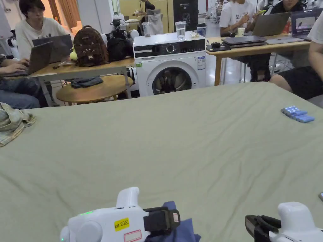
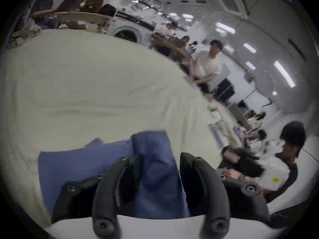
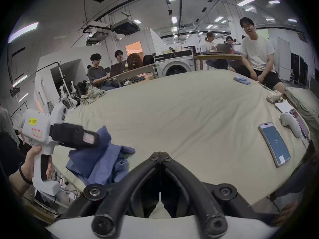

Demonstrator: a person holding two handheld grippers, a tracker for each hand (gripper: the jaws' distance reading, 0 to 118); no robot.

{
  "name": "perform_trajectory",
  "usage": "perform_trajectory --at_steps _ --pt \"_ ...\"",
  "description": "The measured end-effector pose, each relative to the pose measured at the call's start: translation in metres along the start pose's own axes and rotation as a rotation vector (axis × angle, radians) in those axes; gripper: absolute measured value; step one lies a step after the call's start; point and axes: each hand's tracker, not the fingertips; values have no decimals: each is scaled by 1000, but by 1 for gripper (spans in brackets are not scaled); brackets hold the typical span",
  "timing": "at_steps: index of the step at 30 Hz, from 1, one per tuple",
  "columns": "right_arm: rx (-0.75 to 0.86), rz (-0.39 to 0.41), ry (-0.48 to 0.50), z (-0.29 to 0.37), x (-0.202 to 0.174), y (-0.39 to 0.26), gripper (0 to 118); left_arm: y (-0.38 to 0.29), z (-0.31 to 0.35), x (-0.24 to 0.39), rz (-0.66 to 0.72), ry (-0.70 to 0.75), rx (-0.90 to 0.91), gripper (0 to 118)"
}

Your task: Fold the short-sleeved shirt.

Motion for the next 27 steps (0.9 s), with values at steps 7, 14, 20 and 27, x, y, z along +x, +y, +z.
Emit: perform_trajectory --at_steps 7,14,20,27 --pt "-3 -43 10 -4 16 -3 0 3 29 -9 66 -29 137 0" --pt "-36 0 28 -8 -4 -3 0 -47 -63 -10 17 6 -142 0" --pt "-71 43 52 -18 -21 -4 0 -37 -60 -9 -12 13 -128 0" --pt "-155 91 193 -48 -59 6 0 -14 23 -5 -56 11 97 58"
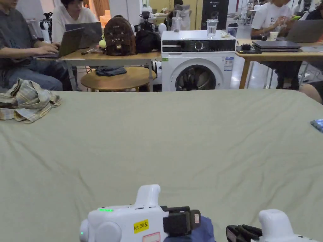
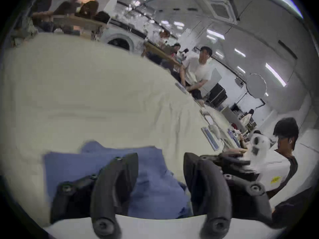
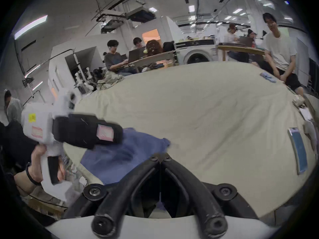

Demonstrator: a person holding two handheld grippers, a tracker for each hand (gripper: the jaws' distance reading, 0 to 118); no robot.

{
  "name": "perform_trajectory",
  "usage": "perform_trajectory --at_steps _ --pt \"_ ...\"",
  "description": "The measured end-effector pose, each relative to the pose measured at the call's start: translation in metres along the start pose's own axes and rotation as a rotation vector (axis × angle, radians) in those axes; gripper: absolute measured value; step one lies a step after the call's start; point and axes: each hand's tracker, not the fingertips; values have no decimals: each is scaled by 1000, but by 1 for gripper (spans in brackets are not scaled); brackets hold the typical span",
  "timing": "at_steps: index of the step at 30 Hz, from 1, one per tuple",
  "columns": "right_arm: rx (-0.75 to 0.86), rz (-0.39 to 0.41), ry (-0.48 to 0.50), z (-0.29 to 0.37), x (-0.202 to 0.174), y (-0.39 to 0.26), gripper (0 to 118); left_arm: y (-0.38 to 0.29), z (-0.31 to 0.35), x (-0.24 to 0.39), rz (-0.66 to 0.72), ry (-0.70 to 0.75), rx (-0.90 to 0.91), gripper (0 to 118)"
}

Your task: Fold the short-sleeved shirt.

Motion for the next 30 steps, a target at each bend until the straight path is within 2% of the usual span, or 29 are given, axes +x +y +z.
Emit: perform_trajectory --at_steps 2,5,6,8,9,10,12,15,17,19,22,23,24,25,26,27,28,30 --pt "-51 7 70 -20 -13 8 0 5 30 -9 -26 61 42 70" --pt "-152 4 202 -59 -28 16 0 3 77 -17 -10 130 73 70" --pt "-201 4 203 -74 -31 16 0 -2 87 -26 13 163 98 70" --pt "-321 51 72 -100 -33 11 0 -9 100 -47 84 191 88 70" --pt "-319 61 81 -106 -28 6 0 -15 107 -57 147 184 81 70" --pt "-286 37 103 -103 -24 6 0 -20 111 -64 183 175 85 70" --pt "-293 -62 106 -102 -23 7 0 -30 112 -82 261 122 86 70" --pt "-274 40 80 -98 -32 6 0 -38 97 -101 339 18 39 70" --pt "-270 40 70 -96 -35 4 0 -41 78 -115 403 -47 -11 70" --pt "-268 39 66 -96 -35 4 0 -46 59 -122 428 -30 -65 70" --pt "-262 26 67 -96 -34 3 0 -51 46 -126 481 -132 -25 70" --pt "-260 19 68 -95 -33 3 0 -49 43 -124 501 -138 -32 68" --pt "-258 16 70 -95 -33 3 0 -47 35 -128 493 -126 -39 53" --pt "-257 13 70 -95 -33 2 0 -45 28 -124 484 -115 -59 29" --pt "-257 14 68 -95 -33 2 0 -46 22 -119 437 -23 -95 16" --pt "-256 15 71 -95 -33 2 0 -47 20 -119 426 5 -89 15" --pt "-251 21 66 -94 -34 1 0 -51 22 -114 458 -45 -70 15" --pt "-234 34 64 -91 -36 -1 0 -52 27 -116 482 -59 -57 15"
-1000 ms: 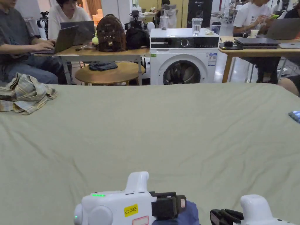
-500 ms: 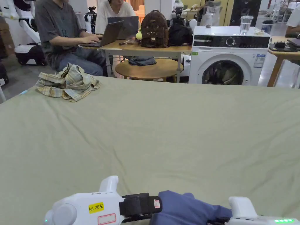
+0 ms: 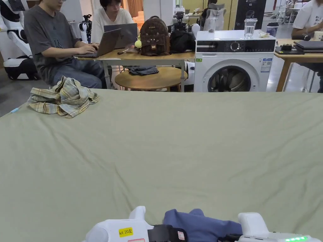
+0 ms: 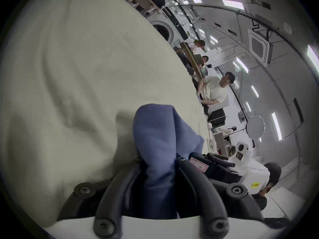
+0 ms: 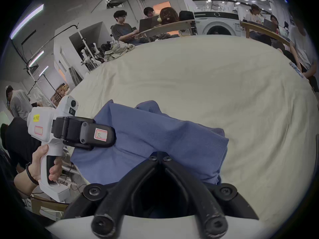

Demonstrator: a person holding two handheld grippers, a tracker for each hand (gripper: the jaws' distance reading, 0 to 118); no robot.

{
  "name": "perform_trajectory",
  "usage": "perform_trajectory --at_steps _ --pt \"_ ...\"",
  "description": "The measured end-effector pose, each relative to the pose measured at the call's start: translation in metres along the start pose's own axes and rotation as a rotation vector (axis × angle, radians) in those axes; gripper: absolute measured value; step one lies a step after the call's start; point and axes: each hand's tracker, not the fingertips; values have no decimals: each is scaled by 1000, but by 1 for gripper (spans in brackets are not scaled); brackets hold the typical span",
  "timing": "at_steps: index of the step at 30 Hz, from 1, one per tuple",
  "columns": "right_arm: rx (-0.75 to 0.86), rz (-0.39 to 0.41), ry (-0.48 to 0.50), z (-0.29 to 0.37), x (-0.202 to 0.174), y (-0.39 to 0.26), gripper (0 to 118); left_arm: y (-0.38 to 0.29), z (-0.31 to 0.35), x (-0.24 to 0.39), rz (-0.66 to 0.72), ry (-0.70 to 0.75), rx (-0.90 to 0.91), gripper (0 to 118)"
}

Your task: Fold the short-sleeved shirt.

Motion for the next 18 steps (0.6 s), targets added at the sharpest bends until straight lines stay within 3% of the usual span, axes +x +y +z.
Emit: perform_trajectory --at_steps 5,8,13,18 --pt "67 52 -20 12 -13 1 0 2 8 2 -15 -8 34 13" --pt "174 89 25 28 -27 9 0 4 30 15 -51 -24 95 13" --pt "402 223 14 34 -65 43 0 28 117 11 -82 75 260 13" --pt "453 234 106 -7 -97 92 0 53 231 -27 -23 272 455 13"
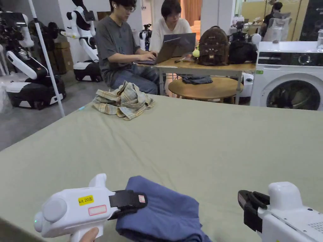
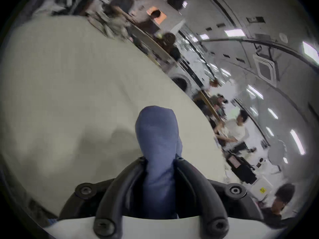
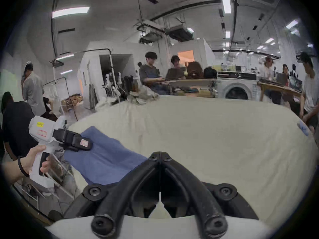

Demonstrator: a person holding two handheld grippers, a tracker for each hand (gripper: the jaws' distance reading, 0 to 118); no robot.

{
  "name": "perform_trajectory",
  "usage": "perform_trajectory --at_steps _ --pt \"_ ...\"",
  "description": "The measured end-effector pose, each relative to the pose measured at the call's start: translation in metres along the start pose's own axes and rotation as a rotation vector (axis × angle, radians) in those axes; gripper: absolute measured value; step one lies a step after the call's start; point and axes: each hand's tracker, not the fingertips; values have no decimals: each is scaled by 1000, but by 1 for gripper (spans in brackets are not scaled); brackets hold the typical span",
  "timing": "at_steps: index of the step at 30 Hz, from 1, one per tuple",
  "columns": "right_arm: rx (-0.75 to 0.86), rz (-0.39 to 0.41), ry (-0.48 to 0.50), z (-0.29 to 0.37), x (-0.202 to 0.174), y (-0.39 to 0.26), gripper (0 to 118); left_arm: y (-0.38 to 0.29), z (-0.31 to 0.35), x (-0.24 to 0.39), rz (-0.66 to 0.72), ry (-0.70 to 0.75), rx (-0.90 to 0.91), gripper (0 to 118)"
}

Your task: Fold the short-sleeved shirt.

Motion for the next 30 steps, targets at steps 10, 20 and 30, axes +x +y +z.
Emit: perform_trajectory --at_steps 10,20,30 --pt "14 -17 169 -125 -51 38 0 96 60 -102 29 299 189 13" --pt "-6 18 174 -157 -70 42 0 121 66 -110 -121 579 281 51" --pt "81 68 70 -85 -50 57 0 49 53 56 -589 435 361 50"
